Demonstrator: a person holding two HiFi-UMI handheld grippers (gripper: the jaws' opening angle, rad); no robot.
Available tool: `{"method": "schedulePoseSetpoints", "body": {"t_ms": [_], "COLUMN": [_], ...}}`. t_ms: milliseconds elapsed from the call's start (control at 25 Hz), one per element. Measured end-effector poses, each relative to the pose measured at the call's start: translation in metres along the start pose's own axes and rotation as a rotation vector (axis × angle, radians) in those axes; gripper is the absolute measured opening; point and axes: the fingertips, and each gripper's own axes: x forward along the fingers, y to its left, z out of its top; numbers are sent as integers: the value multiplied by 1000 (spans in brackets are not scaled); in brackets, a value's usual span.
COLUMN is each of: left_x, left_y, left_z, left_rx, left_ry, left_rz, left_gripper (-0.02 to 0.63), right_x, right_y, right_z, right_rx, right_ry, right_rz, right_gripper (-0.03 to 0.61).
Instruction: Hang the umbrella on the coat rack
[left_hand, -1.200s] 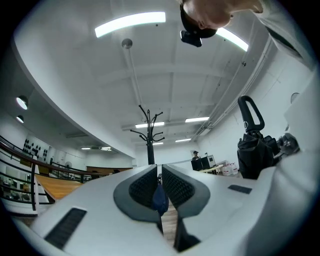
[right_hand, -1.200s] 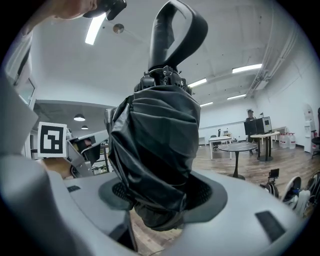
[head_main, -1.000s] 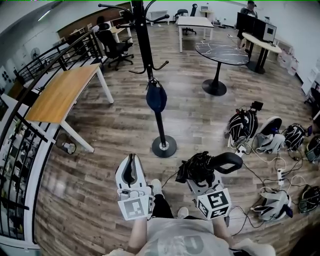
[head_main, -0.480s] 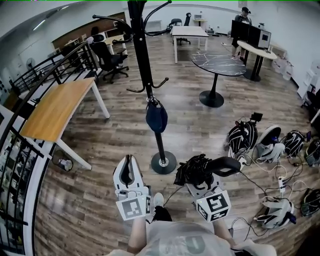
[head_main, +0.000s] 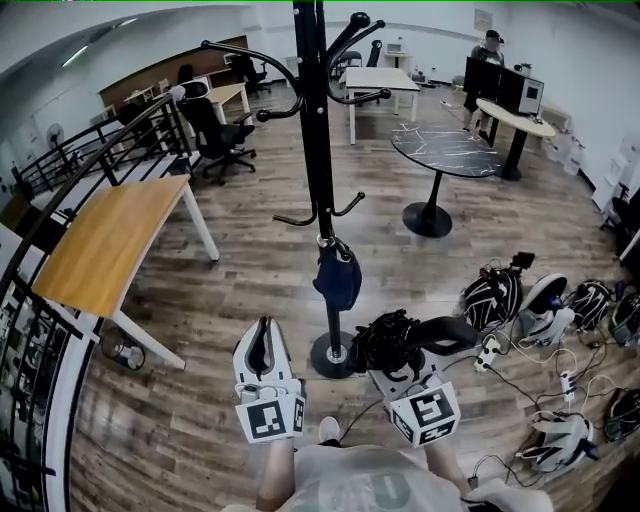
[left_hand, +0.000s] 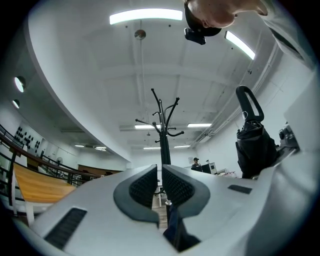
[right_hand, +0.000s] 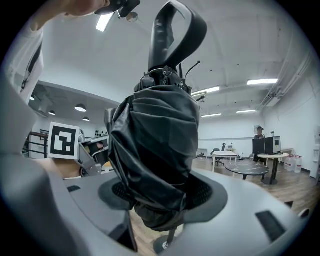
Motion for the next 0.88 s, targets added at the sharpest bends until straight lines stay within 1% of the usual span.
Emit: {"method": "schedulePoseSetpoints", "body": {"t_ms": [200, 360, 440, 600, 720, 880], "left_x": [36, 49, 52, 54, 54, 54], "left_y": [27, 33, 34, 41, 42, 39], "left_z": [-13, -22, -25, -27, -26, -21], "left_rx": [-10, -24, -31, -42, -40, -30], "left_ry": [-14, -11, -11, -4, -3, 2], "left_rz": [-51, -103, -119, -125, -130, -136], "left_gripper": [29, 29, 29, 29, 29, 29], "right_x": [47, 70, 76, 81, 80, 78], "right_y": [2, -1, -2, 2, 4, 0], "right_z": [5, 7, 8, 4, 5, 5], "right_rx": [18, 37, 45, 48, 35, 57], "right_ry": [-4, -12, -14, 5, 8, 9], "right_rz": [-38, -73, -83, -82, -92, -102], "right_gripper": [273, 273, 273, 273, 273, 273]}}
